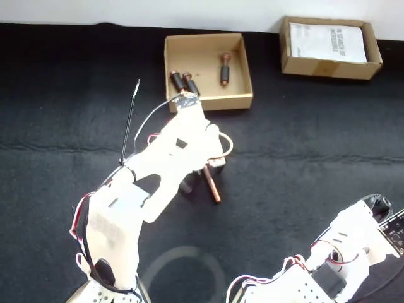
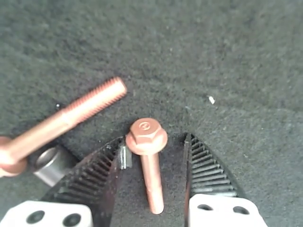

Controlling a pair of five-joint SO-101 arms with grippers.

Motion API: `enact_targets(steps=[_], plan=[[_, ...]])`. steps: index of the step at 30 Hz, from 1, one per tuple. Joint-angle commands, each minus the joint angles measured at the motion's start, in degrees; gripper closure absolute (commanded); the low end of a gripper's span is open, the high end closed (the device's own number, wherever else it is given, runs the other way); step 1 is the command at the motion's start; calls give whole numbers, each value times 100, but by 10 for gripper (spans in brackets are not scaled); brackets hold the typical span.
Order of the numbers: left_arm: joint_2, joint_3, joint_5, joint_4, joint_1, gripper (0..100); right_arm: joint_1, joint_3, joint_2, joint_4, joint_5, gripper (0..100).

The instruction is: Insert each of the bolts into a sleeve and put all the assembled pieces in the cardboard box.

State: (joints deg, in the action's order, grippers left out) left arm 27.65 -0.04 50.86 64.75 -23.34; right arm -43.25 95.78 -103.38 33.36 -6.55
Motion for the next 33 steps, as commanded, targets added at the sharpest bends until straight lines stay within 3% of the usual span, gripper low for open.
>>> enact_targets(steps=[1,2,13,16,24,33], plan=[[-4,-198,0,-62,189,944,-22,734,-127,-127,26,992],[-4,-198,-9,-62,171,995,-13,734,-127,-127,26,992],[-66,-268,-53,-53,154,991,-13,734,-127,-127,26,992],[-75,-576,-712,123,-31,991,154,743,-127,-119,18,992],[-75,-2624,-1881,2048,-848,991,1596,743,-127,-119,18,992],[-75,-4884,-2453,2690,-725,991,3512,743,-127,-119,18,992]])
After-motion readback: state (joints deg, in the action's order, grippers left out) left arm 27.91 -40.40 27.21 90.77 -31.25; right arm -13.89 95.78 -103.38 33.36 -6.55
